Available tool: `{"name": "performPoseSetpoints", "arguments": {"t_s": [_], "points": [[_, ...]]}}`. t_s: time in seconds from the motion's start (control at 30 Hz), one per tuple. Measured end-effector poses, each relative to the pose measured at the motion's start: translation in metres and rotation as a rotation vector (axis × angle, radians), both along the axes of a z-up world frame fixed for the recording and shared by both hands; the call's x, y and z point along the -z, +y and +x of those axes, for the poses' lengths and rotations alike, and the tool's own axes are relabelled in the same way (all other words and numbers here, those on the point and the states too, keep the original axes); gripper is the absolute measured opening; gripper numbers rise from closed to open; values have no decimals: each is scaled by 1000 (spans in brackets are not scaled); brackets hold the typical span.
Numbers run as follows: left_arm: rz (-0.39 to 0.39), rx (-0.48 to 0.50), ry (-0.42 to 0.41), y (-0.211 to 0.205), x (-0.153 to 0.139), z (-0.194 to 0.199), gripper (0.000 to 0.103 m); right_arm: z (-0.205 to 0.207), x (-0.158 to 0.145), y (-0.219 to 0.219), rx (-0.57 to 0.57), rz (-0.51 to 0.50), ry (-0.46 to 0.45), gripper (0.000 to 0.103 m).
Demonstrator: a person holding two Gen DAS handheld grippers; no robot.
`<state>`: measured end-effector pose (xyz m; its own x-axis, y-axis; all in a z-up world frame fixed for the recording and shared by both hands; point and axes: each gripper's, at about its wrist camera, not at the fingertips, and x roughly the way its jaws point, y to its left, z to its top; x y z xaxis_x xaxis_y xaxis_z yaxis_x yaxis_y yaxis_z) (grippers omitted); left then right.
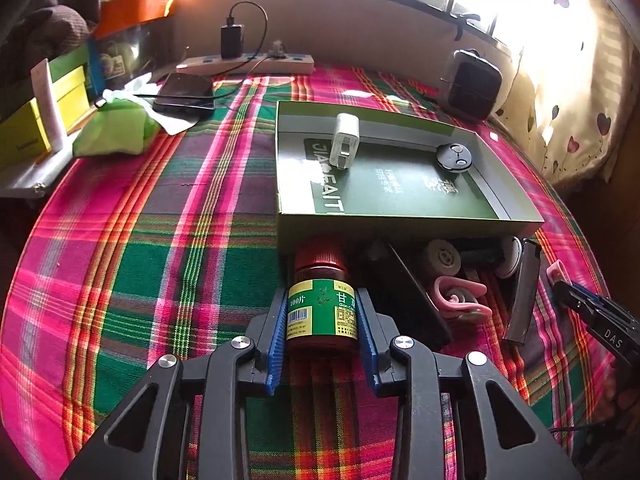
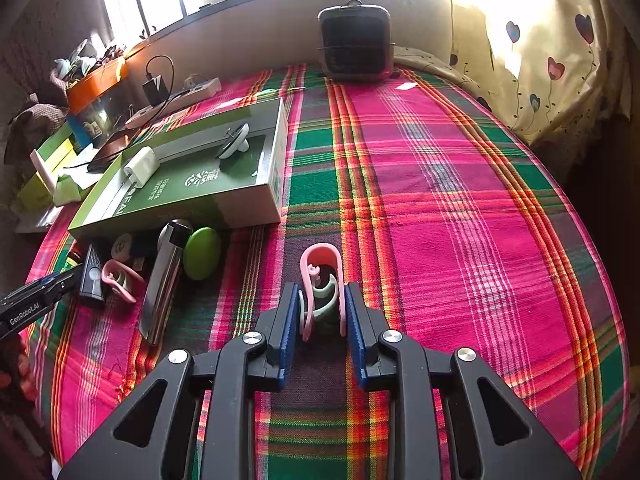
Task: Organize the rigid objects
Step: 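Grasp the pink clip with the right gripper while the left grasps the red-capped jar, then carry the pink clip and the red-capped jar into the green tray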
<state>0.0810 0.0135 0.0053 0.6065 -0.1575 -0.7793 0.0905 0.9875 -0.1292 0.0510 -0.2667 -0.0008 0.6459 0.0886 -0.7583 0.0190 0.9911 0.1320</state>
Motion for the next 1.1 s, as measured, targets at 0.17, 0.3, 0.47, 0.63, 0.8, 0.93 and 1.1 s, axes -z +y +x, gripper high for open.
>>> {"name": "performPoseSetpoints", "arguments": {"t_s": [0.17, 0.3, 0.47, 0.63, 0.8, 0.93, 1.1], "points": [[-1, 0, -2, 0, 0, -1, 31, 0, 0, 0, 0, -2, 0, 25], [-1, 0, -3, 0, 0, -1, 31, 0, 0, 1, 0, -4, 0, 25], [-3, -1, -3, 1, 0, -1, 31, 0, 0, 1, 0, -7, 1, 25], [-7, -1, -7, 1, -2, -2, 31, 0, 0, -1, -2, 7, -2, 25], [-9, 2, -24, 0, -10, -3, 31, -1, -4, 2, -9, -3, -15, 24], [-15, 3, -36, 1, -16, -6, 31, -1, -9, 3, -9, -8, -27, 24], [-24, 13, -60, -1, -27, -9, 31, -2, -20, 5, -21, -13, -46, 24]]}}
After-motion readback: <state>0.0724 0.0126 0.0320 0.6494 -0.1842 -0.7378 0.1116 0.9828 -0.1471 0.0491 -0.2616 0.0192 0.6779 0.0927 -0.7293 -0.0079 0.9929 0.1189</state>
